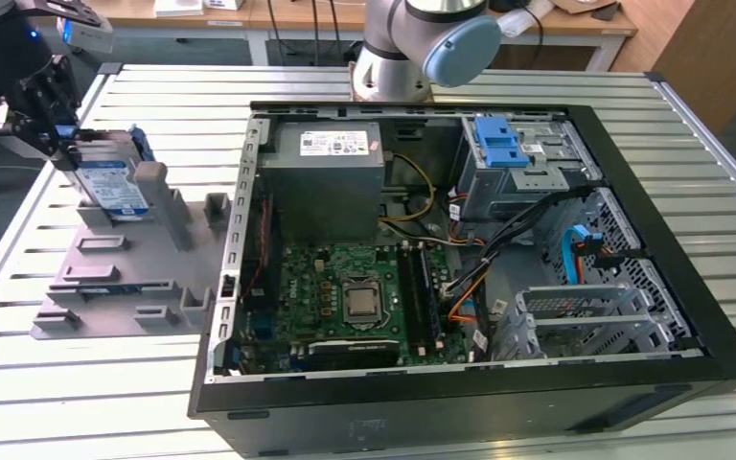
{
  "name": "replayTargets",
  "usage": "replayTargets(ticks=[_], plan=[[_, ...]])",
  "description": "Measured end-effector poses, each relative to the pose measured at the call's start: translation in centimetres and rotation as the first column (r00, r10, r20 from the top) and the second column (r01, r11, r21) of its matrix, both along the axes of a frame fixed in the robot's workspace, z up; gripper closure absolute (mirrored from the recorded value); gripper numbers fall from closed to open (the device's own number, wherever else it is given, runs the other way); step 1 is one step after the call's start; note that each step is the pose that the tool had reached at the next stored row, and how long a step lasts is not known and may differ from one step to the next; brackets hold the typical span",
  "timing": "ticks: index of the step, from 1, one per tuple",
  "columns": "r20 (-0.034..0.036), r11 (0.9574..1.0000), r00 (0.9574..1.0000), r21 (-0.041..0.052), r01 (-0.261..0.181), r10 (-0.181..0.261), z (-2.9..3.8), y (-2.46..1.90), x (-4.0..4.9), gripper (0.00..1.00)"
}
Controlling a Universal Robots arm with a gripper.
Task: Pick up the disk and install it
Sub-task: 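Pick up the disk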
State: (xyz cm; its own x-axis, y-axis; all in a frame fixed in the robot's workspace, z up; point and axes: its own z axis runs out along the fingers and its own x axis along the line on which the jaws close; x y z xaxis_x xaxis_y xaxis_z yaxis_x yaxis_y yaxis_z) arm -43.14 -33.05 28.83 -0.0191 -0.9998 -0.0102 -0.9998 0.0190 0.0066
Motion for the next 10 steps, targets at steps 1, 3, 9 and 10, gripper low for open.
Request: replayTargets(ticks=[1, 3, 9, 10], plan=[[0.0, 1.0, 1.0, 0.0, 0.0, 0.0, 0.0, 0.0, 0.0, 0.57], [0.0, 1.0, 1.0, 0.0, 0.0, 0.0, 0.0, 0.0, 0.0, 0.64], [0.0, 1.0, 1.0, 0.0, 0.0, 0.0, 0.0, 0.0, 0.0, 0.64], [0.0, 1.0, 1.0, 0.0, 0.0, 0.0, 0.0, 0.0, 0.0, 0.64]])
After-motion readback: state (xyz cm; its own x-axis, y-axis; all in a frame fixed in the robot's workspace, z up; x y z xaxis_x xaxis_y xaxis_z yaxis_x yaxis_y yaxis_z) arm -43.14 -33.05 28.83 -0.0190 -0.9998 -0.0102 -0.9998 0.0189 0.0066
